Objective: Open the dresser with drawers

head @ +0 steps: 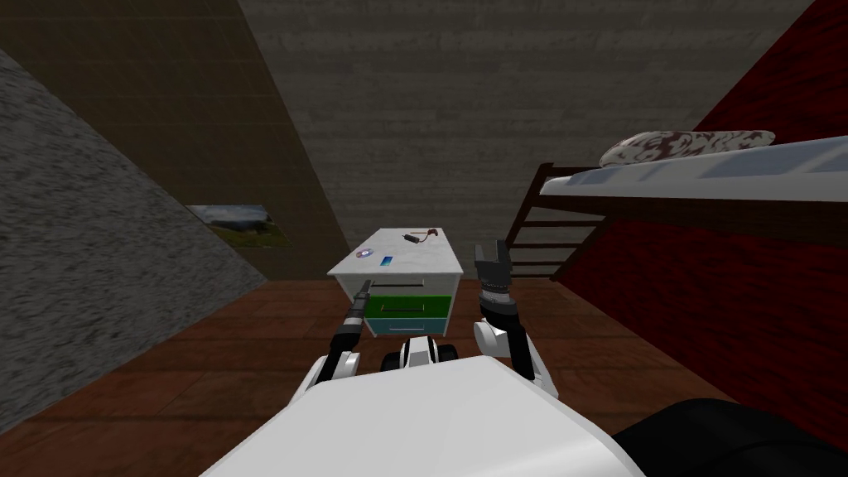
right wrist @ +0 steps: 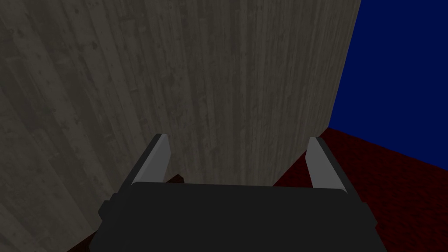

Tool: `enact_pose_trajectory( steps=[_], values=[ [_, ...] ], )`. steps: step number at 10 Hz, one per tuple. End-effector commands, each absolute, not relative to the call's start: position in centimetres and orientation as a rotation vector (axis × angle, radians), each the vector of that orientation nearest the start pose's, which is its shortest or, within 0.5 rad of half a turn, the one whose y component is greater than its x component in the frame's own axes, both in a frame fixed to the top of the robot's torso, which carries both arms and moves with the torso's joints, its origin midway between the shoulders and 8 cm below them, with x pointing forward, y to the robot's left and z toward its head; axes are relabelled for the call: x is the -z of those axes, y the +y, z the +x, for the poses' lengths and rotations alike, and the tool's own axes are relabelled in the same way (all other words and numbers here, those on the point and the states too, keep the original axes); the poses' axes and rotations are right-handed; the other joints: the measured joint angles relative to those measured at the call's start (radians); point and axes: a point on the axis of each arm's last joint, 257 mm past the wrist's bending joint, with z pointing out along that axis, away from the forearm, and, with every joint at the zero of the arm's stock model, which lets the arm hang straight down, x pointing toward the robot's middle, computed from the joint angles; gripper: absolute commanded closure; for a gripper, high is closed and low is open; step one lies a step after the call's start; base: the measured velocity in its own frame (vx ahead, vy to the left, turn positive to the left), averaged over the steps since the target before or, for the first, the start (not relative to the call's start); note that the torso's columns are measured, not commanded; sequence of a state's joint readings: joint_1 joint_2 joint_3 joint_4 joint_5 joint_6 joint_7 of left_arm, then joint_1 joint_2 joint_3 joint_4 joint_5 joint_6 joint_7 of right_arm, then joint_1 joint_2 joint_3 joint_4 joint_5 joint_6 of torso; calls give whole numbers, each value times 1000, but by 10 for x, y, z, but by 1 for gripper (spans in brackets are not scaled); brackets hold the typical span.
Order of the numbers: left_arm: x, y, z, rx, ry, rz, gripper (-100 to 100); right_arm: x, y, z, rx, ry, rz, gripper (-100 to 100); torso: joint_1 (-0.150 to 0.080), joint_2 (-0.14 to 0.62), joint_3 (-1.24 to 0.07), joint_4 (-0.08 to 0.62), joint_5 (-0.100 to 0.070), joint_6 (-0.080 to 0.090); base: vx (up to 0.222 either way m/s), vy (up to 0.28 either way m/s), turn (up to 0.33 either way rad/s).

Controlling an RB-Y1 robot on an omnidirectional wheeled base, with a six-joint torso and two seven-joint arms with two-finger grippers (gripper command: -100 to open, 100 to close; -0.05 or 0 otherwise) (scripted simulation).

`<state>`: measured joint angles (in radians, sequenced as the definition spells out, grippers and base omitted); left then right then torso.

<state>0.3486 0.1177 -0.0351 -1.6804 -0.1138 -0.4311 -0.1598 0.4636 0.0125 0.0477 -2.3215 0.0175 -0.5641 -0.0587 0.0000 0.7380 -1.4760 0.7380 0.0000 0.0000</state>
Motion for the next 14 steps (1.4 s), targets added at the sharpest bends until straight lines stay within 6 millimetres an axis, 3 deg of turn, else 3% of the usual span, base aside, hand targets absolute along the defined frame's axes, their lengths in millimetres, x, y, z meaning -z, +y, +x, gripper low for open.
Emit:
enact_pose_trajectory(
  steps=[1,3,6,7,14],
  values=[
    [251,258,433,991,1258,-816,-100,-65,-256,327,-1437,501,568,0,0,0,0,0,0,0,-5,8,-32],
    [265,251,434,994,1272,-843,-100,-65,-256,327,-1437,501,568,0,0,0,0,0,0,0,-3,5,-22],
    [255,254,435,992,1265,-833,-100,-65,-256,327,-1437,501,568,0,0,-3,-2,-1,0,0,33,0,-10],
    [255,255,436,992,1266,-835,100,-65,-256,327,-1437,501,568,0,0,-1,-1,-1,0,0,6,0,1],
    [252,251,423,1001,1275,-831,100,-65,-256,327,-1437,501,568,0,0,-2,-2,0,-1,-1,-159,12,17]
  ],
)
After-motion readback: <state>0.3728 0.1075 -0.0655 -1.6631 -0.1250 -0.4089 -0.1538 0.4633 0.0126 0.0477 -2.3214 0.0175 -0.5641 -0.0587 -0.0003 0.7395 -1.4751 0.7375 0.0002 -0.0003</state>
